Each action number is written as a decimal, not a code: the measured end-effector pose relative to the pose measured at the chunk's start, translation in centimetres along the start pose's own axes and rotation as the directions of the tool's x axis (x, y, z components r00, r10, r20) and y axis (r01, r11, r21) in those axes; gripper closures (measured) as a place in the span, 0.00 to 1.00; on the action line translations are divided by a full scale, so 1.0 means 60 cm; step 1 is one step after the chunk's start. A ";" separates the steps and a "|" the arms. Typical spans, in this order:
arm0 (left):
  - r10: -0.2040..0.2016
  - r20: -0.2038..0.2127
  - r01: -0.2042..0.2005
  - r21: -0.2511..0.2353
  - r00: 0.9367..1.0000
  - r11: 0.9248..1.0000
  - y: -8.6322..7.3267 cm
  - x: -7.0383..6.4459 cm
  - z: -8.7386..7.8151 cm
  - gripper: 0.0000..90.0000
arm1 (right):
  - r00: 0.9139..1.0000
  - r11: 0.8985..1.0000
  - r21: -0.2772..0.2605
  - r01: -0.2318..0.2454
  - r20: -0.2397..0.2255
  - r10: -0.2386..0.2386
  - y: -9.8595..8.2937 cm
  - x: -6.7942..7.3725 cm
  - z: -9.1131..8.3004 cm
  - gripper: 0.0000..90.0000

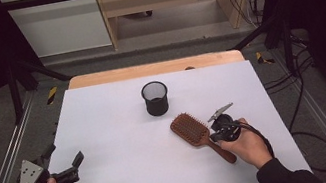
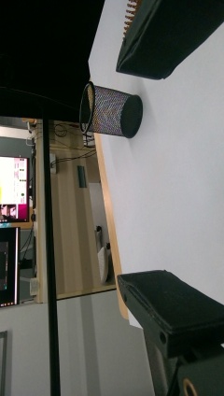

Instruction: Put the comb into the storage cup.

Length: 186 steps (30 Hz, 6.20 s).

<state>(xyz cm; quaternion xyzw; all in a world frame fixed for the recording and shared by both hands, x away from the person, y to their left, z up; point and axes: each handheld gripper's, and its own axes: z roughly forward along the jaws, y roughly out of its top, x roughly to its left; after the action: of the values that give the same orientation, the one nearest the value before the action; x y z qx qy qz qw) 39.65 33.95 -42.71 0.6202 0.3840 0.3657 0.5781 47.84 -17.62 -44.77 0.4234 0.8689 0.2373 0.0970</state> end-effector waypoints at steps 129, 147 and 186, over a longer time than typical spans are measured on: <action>0.004 0.019 -0.004 0.019 1.000 1.000 -0.001 -0.003 0.003 0.02 | 0.999 0.993 0.113 0.040 0.010 -0.041 0.013 0.031 0.019 0.81; 0.008 0.133 -0.016 0.059 0.991 0.998 0.004 -0.054 0.020 0.02 | 0.999 0.972 -0.231 0.034 -0.032 -0.043 0.003 0.030 -0.017 0.81; -0.244 0.447 0.208 0.128 0.861 0.970 0.124 -0.239 0.225 0.07 | 0.990 0.799 -0.594 0.094 -0.030 -0.139 0.034 0.105 -0.052 0.81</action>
<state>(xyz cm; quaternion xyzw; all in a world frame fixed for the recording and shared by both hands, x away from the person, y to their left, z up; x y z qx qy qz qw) 45.88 14.88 -36.28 0.6610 0.3200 0.1238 0.6674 44.15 -12.65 -40.85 0.3093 0.7792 0.5042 0.2070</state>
